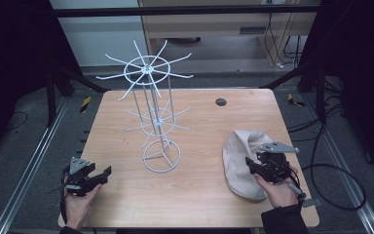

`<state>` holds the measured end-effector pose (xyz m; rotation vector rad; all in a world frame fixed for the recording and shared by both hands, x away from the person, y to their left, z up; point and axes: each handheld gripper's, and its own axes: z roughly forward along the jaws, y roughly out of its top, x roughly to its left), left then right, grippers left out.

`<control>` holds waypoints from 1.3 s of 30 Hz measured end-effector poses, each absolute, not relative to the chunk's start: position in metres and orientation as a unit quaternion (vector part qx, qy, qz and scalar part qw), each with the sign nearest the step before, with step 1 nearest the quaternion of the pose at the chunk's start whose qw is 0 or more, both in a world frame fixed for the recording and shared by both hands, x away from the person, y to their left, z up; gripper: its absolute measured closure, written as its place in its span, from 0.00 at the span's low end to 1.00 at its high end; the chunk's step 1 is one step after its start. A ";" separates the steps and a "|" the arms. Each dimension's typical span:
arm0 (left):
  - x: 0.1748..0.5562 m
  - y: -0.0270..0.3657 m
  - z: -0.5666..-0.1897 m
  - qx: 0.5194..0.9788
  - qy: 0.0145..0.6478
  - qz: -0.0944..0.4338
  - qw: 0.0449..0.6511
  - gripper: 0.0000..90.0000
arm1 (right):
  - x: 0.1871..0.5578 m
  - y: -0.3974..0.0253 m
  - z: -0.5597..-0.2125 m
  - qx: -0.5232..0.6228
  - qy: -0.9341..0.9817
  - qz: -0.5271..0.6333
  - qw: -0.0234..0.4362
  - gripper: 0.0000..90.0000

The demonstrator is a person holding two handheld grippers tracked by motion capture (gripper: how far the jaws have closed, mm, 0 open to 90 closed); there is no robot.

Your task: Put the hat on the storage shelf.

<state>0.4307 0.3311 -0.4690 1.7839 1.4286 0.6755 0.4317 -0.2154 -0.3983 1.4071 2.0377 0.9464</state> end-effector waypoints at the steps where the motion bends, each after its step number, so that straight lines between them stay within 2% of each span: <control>1: 0.431 0.331 -0.469 0.695 0.557 0.263 0.370 0.36 | 0.432 -0.215 -0.398 0.515 0.746 0.346 0.243 0.61; 14: 0.431 0.332 -0.470 0.697 0.557 0.262 0.368 0.36 | 0.467 -0.209 -0.400 0.536 0.751 0.314 0.225 0.60; 24: 0.432 0.331 -0.470 0.698 0.556 0.261 0.367 0.36 | 0.482 -0.208 -0.414 0.552 0.755 0.288 0.207 0.65; 29: 0.432 0.332 -0.470 0.698 0.558 0.261 0.365 0.36 | 0.487 -0.204 -0.422 0.554 0.760 0.270 0.206 0.71; 30: 0.432 0.331 -0.470 0.698 0.558 0.261 0.366 0.36 | 0.488 -0.203 -0.424 0.556 0.761 0.265 0.205 0.75; 33: 0.432 0.331 -0.470 0.699 0.556 0.261 0.366 0.36 | 0.490 -0.202 -0.426 0.559 0.761 0.261 0.202 0.80; 35: 0.432 0.330 -0.469 0.700 0.555 0.261 0.366 0.36 | 0.491 -0.202 -0.429 0.561 0.760 0.257 0.201 0.87; 39: 0.432 0.329 -0.470 0.701 0.554 0.260 0.366 0.36 | 0.491 -0.202 -0.429 0.561 0.761 0.258 0.201 0.95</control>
